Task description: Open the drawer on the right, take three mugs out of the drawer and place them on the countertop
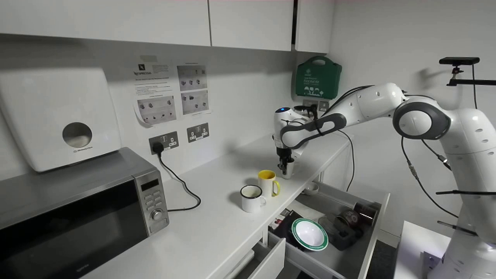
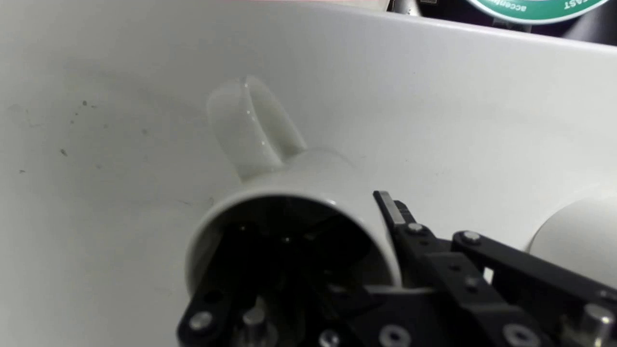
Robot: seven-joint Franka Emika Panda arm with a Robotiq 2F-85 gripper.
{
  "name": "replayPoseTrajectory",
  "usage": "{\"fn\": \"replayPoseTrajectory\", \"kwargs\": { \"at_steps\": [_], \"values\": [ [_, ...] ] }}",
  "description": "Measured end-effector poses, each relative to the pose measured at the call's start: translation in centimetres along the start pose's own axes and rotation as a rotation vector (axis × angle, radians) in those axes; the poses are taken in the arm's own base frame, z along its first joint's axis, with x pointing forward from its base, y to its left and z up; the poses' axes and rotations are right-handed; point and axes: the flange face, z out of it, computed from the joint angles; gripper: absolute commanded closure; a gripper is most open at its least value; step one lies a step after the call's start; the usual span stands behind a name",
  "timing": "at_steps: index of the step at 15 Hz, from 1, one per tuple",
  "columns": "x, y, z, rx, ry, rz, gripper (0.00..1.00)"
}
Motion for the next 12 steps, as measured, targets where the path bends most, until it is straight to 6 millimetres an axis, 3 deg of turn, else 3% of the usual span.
{"fn": "replayPoseTrajectory", "kwargs": {
  "at_steps": [7,8,10,12],
  "values": [
    [0.11,0.29,-0.06,0.001,0.0,0.005,0.98],
    [0.12,0.35,-0.1,0.001,0.0,0.006,0.66],
    [0.13,0.46,-0.16,0.0,0.001,0.008,0.58],
    [0.18,0.56,-0.34,0.0,0.003,0.009,0.42]
  ]
}}
